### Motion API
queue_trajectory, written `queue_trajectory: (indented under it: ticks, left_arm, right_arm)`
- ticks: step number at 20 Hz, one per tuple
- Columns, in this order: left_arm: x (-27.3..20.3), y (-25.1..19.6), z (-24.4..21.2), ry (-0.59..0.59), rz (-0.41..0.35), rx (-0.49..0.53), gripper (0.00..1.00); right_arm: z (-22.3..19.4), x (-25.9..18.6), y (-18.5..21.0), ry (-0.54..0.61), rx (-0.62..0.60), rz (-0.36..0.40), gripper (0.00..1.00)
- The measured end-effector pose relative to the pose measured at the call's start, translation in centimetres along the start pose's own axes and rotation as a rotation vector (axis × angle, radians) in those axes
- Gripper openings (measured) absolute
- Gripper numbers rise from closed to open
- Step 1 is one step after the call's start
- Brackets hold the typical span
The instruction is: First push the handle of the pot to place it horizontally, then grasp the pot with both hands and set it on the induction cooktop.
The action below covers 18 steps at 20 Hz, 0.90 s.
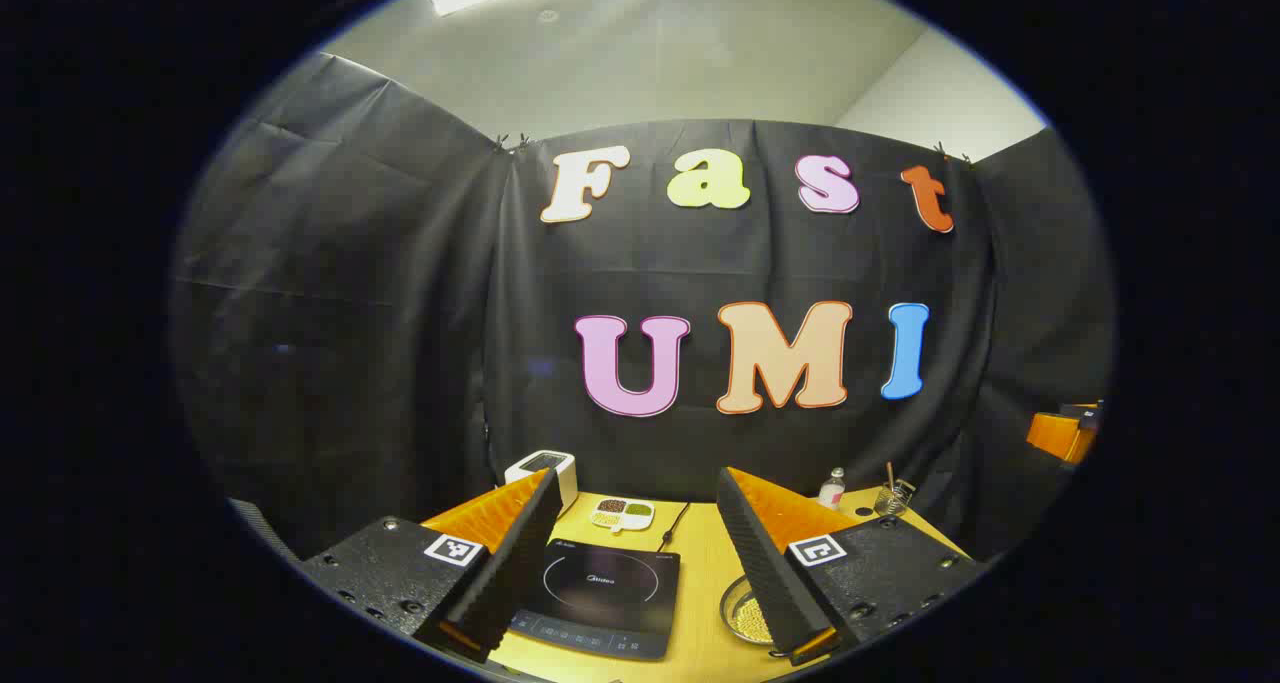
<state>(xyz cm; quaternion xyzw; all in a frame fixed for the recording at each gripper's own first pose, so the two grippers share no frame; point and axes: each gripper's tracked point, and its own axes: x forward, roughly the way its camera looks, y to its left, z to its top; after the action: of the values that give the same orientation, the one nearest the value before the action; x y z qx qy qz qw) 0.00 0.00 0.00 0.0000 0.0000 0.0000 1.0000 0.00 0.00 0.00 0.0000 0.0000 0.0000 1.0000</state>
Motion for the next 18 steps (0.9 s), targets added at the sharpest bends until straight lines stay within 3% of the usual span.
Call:
queue_trajectory:
  ticks: [1, 6, 11, 17, 18]
  left_arm:
    - [-0.1, -0.4, -0.1, 0.002, 0.011, -0.003, 0.95]
    - [-1.3, -2.4, -1.1, 0.001, 0.079, 0.015, 0.92]
    - [-2.0, -4.0, -2.4, 0.014, 0.095, 0.023, 0.92]
    - [-1.5, -4.7, -2.6, 0.023, 0.082, -0.001, 0.96]
    - [-1.4, -4.7, -2.5, 0.021, 0.081, 0.002, 0.92]
  right_arm:
    - [-0.1, 0.3, -0.4, 0.005, -0.002, 0.009, 0.96]
    - [-1.3, 1.9, -1.6, 0.035, -0.016, 0.099, 0.92]
    - [-2.3, 2.6, -1.0, 0.076, -0.035, 0.179, 0.92]
    - [-2.7, 2.1, -1.3, 0.087, -0.067, 0.18, 0.92]
    - [-2.7, 2.0, -1.3, 0.089, -0.066, 0.18, 0.92]
